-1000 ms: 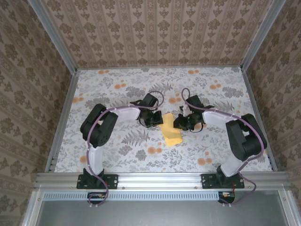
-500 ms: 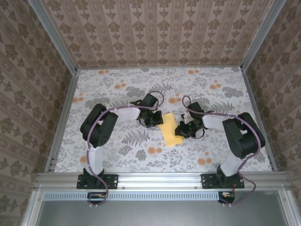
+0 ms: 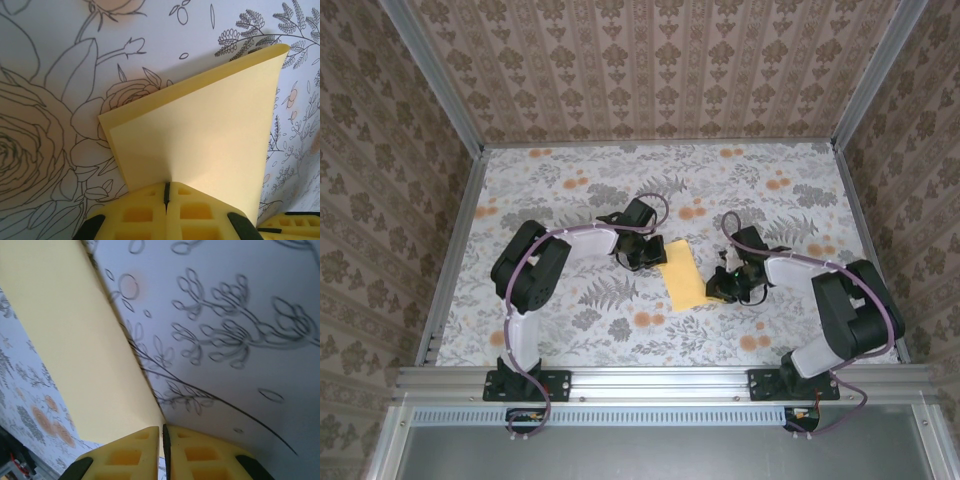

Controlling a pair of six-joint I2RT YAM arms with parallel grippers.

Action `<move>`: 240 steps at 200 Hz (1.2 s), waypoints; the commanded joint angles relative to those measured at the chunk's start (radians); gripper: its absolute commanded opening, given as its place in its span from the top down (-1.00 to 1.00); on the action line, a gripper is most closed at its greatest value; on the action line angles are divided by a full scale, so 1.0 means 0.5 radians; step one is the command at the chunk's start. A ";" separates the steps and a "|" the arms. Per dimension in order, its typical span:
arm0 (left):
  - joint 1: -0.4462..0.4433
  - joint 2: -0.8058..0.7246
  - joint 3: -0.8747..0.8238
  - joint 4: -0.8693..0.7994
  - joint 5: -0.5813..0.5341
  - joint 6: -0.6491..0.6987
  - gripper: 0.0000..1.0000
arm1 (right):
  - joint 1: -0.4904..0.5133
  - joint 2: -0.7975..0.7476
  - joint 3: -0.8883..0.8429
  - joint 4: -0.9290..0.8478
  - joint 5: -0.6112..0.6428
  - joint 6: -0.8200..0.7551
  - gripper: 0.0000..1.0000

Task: Fold a paper plane with a square sheet of paper (pick it up from the middle)
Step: Fold the square sheet of paper in half at the center of the table, then move the paper to the center of the table.

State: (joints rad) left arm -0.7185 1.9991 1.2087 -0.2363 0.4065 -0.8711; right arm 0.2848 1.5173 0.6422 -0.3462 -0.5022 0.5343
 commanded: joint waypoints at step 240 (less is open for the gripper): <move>0.566 -1.118 -0.795 -0.043 -0.291 0.237 -0.64 | 0.789 0.347 0.392 0.065 0.596 0.889 0.63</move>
State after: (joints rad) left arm -0.4835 1.5124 0.8742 -0.2604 0.2893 -0.7643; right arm 0.6342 1.6142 0.8062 -0.3435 -0.2119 0.8421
